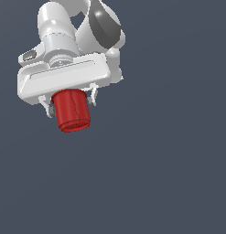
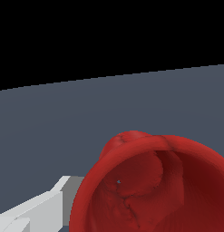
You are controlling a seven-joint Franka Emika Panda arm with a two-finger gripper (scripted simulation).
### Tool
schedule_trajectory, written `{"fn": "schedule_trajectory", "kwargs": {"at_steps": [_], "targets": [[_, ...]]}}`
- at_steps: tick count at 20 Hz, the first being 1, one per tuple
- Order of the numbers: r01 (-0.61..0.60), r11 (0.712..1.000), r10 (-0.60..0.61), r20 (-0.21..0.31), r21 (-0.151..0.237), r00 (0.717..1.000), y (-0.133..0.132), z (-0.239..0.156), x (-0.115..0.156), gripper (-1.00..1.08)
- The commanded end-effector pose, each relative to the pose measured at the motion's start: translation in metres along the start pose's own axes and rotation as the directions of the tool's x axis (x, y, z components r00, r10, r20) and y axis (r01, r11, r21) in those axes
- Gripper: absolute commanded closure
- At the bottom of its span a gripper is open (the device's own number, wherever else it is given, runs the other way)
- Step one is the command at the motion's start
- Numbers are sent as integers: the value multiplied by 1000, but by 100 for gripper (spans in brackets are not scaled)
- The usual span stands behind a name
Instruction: Pick up the object and move it to a goal position.
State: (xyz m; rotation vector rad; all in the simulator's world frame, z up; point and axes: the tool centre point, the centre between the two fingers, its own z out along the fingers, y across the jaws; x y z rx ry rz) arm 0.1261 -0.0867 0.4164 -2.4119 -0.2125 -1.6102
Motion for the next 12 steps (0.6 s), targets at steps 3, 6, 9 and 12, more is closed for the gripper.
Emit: {"fn": "schedule_trajectory", "kwargs": {"at_steps": [3, 6, 9, 12], "targets": [[8, 1000, -7, -29, 11, 1000, 1, -5, 9, 108], [9, 1000, -9, -36, 14, 999, 1, -6, 11, 108], [9, 1000, -8, -33, 15, 999, 0, -5, 10, 108], [8, 1000, -8, -29, 15, 1000, 0, -5, 9, 108]]}}
